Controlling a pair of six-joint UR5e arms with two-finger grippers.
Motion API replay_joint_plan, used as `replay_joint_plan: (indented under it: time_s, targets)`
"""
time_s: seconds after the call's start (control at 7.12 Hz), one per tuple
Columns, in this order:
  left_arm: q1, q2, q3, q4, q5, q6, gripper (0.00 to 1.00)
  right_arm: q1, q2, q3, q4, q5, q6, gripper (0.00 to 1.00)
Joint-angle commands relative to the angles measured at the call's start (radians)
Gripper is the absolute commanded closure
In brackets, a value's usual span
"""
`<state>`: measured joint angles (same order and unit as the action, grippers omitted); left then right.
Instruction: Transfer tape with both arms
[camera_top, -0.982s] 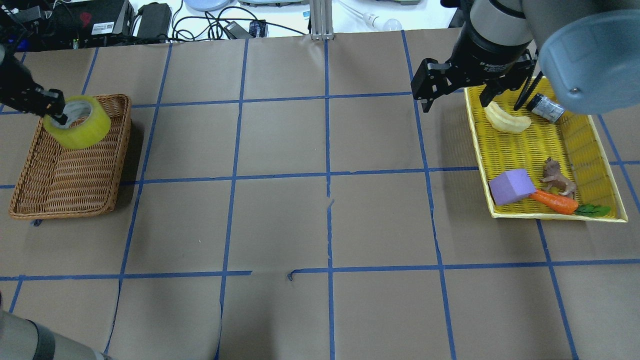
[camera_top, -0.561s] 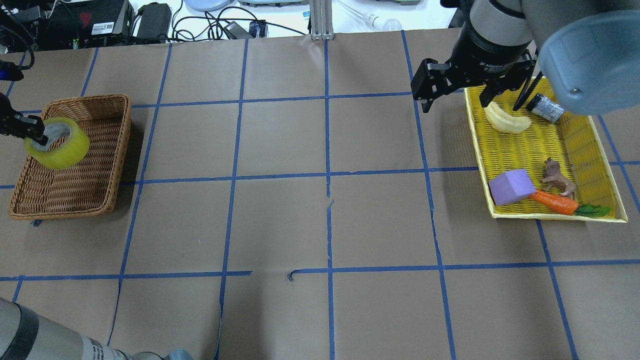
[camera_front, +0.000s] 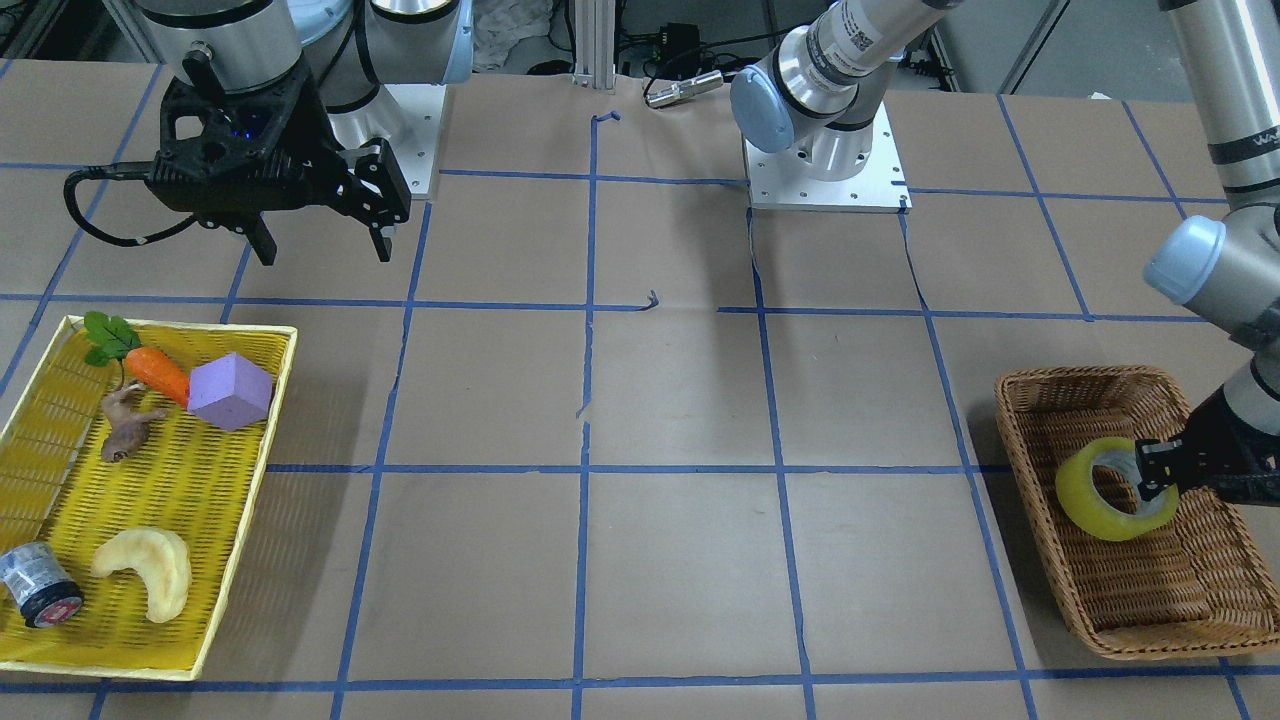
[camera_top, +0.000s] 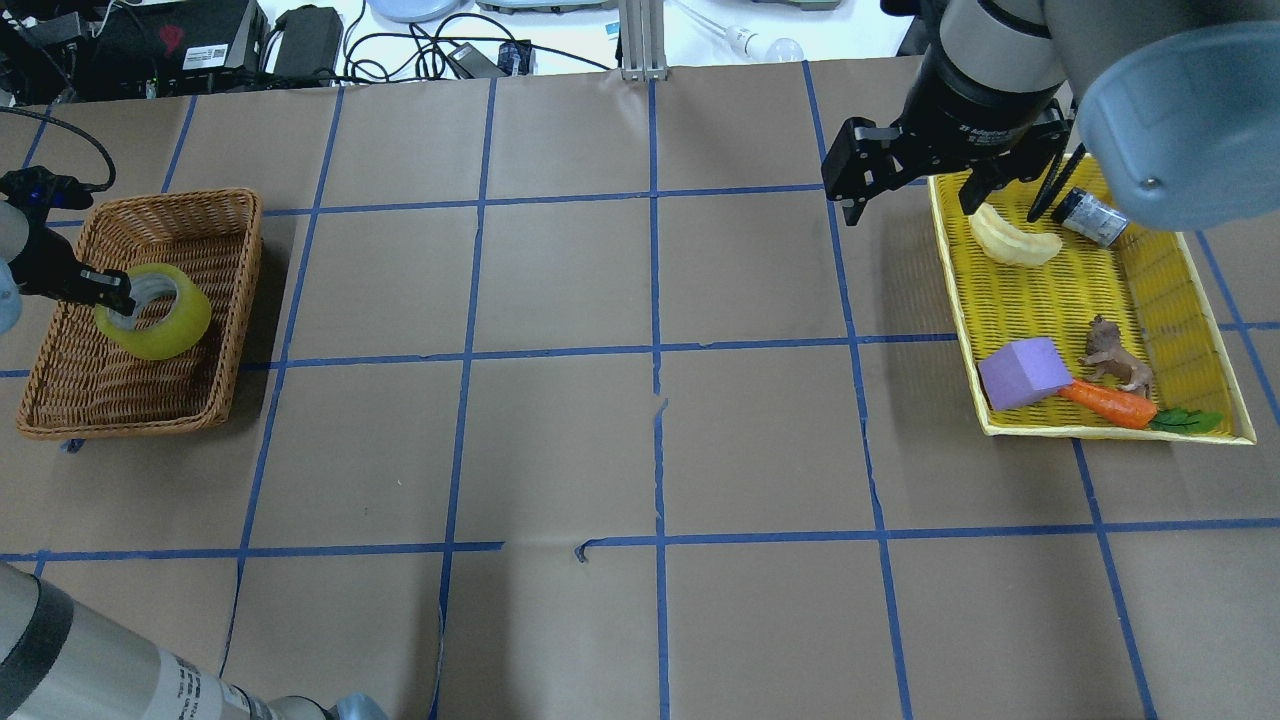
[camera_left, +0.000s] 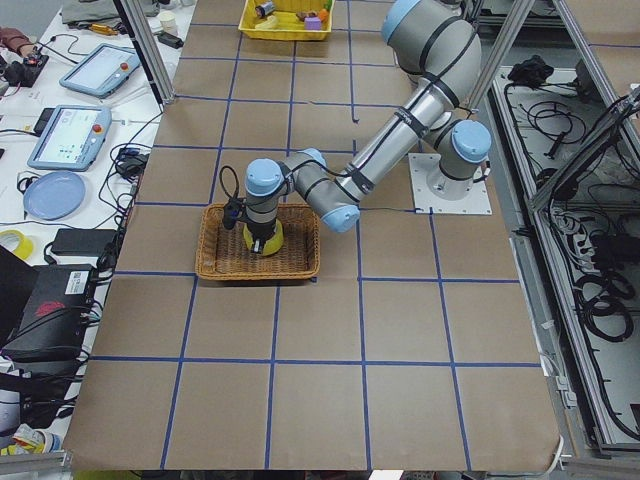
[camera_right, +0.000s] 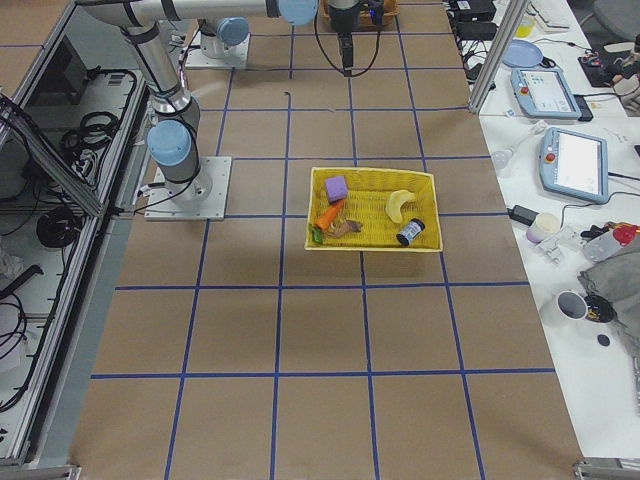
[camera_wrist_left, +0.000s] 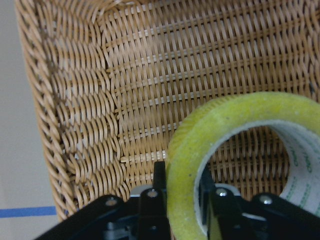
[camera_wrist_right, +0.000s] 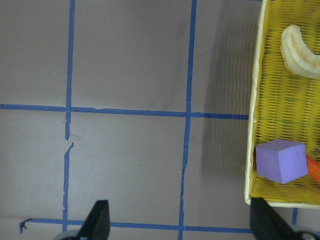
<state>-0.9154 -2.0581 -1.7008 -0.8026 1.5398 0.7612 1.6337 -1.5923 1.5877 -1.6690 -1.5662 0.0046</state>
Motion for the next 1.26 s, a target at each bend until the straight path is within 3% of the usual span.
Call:
replay_joint_plan:
  time_s: [0.0, 0.42, 0.84, 1.12]
  targets:
    - [0.006, -0.001, 0.013, 0.008, 0.002, 0.004, 0.01, 0.000, 0.000, 0.000, 0.000, 0.000, 0.000, 0.00]
    - [-0.028, 0.082, 0.058, -0.029, -0.003, -0.051, 0.00, 0.000, 0.000, -0.002, 0.000, 0.000, 0.000, 0.00]
    - [-0.208, 0.215, 0.121, -0.345, -0.023, -0.318, 0.00, 0.000, -0.001, -0.002, 0.000, 0.000, 0.000, 0.00]
    - [-0.369, 0.292, 0.124, -0.484, -0.032, -0.570, 0.00, 0.000, 0.000, -0.002, 0.000, -0.003, 0.000, 0.00]
